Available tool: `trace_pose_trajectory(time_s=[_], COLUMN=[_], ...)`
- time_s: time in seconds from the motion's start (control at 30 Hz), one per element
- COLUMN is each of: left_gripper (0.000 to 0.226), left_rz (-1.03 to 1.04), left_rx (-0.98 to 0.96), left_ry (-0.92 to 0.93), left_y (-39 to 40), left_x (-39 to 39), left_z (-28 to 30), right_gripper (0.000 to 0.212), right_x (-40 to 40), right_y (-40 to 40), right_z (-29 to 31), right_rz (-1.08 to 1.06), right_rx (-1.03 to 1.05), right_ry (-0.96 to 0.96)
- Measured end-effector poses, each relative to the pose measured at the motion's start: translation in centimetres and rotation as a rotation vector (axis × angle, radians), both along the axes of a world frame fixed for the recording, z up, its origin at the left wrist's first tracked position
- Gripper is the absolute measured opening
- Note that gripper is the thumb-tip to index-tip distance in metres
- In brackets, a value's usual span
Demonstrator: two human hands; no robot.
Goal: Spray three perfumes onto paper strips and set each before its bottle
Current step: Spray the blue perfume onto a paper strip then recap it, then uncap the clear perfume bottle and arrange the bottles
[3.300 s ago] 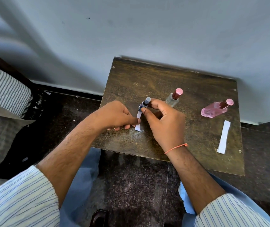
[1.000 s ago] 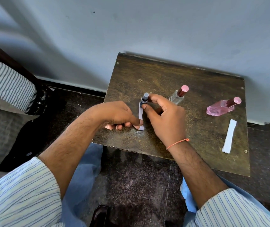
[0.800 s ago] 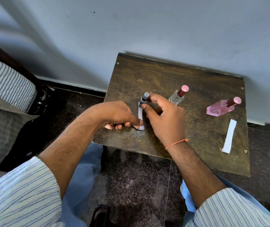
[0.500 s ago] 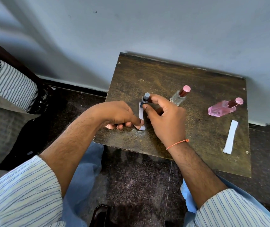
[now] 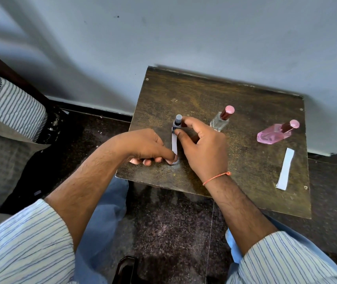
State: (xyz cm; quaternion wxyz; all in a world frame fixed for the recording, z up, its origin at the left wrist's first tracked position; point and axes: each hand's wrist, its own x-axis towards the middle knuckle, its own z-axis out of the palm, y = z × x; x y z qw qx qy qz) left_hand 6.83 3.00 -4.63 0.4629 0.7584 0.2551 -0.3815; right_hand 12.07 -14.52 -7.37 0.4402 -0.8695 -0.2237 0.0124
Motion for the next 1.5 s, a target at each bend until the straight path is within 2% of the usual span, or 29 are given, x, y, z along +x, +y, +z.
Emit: trace_pose_trajectory(time_s=[0.07, 0.3, 0.4, 0.6, 0.77, 0.87, 0.93, 1.03, 1.13, 1.27, 1.37, 1.5], left_gripper=[0.026, 0.046, 0.047, 0.037, 0.041, 0.043, 0.040, 0.040, 0.045, 0.040, 0.009, 0.039], left_rz=[-0.010, 0.024, 0.031, 0.082, 0.185, 0.254, 0.379, 0.543, 0.529, 0.501, 0.547, 0.512], left_rx=[0.010, 0.041, 0.061, 0.114, 0.201, 0.377, 0.436, 0.278, 0.142, 0.071, -0.005, -0.012], left_ry=[-0.001, 0.016, 0.013, -0.083, -0.256, -0.473, -0.662, -0.914, -1.026, -1.039, -1.026, -0.981], left_y=[-0.1, -0.1, 0.0, 1.8, 2.6, 1.9, 1.1, -0.3, -2.8, -6.7, -8.5, -9.9], left_x=[-0.4, -1.9, -2.2, -2.2, -2.0, -1.8, -1.5, -1.1, -1.0, -0.7, -0.2, 0.8], left_z=[0.0, -0.5, -0.3, 0.9, 0.8, 1.1, 1.7, 3.0, 4.5, 5.3, 4.8, 4.4], right_gripper=[0.027, 0.027, 0.028, 0.049, 0.052, 0.044, 0.037, 0.028, 0.024, 0.022, 0.029, 0.049], right_x=[-0.1, -0.3, -0.3, -0.2, -0.3, -0.4, -0.6, -0.6, -0.1, 1.1, 1.9, 3.0], right_y=[0.0, 0.0, 0.0, -1.1, -2.5, -3.5, -4.2, -5.7, -7.5, -9.6, -9.9, -9.3], right_z=[0.0, 0.2, 0.1, 0.5, 0.8, 1.3, 1.6, 1.9, 2.1, 2.7, 2.6, 1.7], right_rz=[-0.001, -0.016, -0.023, 0.017, 0.028, 0.032, 0.042, 0.068, 0.060, -0.048, -0.099, -0.127], right_rx=[-0.005, 0.009, 0.021, -0.005, -0.026, -0.046, -0.061, -0.078, -0.080, -0.055, -0.041, -0.084], right_ry=[-0.003, -0.004, 0.018, 0.067, 0.058, 0.040, 0.017, -0.001, 0.011, 0.026, 0.038, 0.047])
